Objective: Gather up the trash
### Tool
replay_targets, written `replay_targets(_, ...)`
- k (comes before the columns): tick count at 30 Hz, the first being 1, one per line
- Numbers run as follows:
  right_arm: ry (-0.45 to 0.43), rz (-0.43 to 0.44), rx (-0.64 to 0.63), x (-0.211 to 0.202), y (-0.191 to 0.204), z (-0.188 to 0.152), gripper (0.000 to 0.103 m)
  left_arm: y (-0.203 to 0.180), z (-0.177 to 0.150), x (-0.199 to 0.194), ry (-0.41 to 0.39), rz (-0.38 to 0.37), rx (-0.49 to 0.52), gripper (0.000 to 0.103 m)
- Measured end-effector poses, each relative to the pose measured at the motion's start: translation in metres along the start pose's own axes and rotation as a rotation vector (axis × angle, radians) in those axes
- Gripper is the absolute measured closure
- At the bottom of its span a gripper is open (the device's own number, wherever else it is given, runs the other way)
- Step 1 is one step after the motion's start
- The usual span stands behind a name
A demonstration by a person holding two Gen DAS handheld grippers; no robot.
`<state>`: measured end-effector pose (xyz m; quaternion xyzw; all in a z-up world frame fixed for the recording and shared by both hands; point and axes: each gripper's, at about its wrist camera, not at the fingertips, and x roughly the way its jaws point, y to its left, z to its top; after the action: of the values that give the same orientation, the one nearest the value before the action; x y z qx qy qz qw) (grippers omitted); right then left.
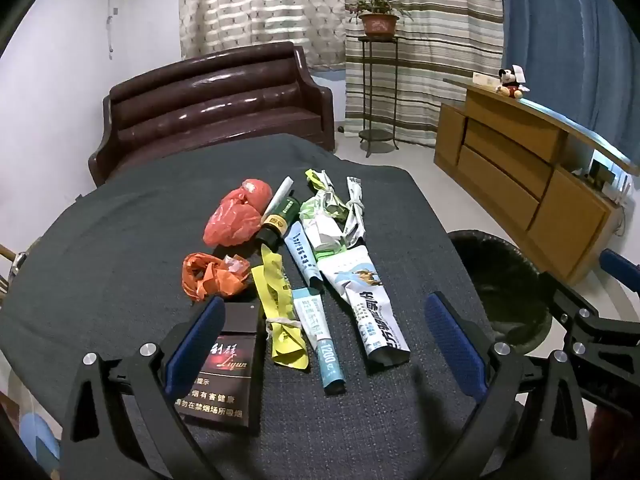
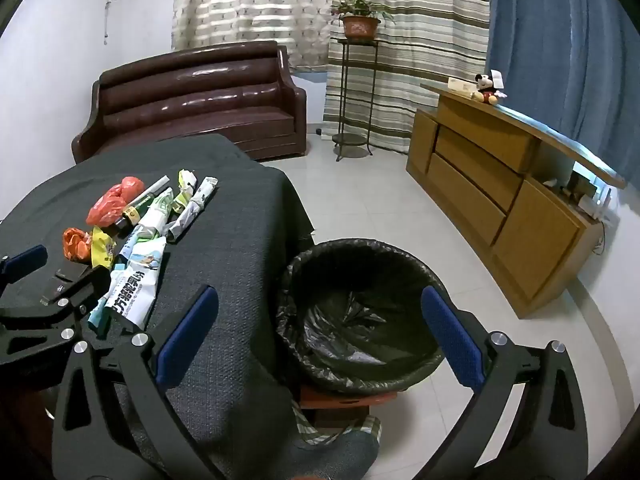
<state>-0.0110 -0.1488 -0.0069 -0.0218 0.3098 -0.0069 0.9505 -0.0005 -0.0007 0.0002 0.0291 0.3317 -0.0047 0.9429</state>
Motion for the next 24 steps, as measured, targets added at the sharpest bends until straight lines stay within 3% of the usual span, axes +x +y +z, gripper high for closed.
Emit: replay_targets(24, 0.009, 0.002, 0.003, 0.0027, -0.0010, -0.0014, 0.004, 0.0001, -0.0014, -0.0024, 0.004, -0.001, -0.011, 0.006)
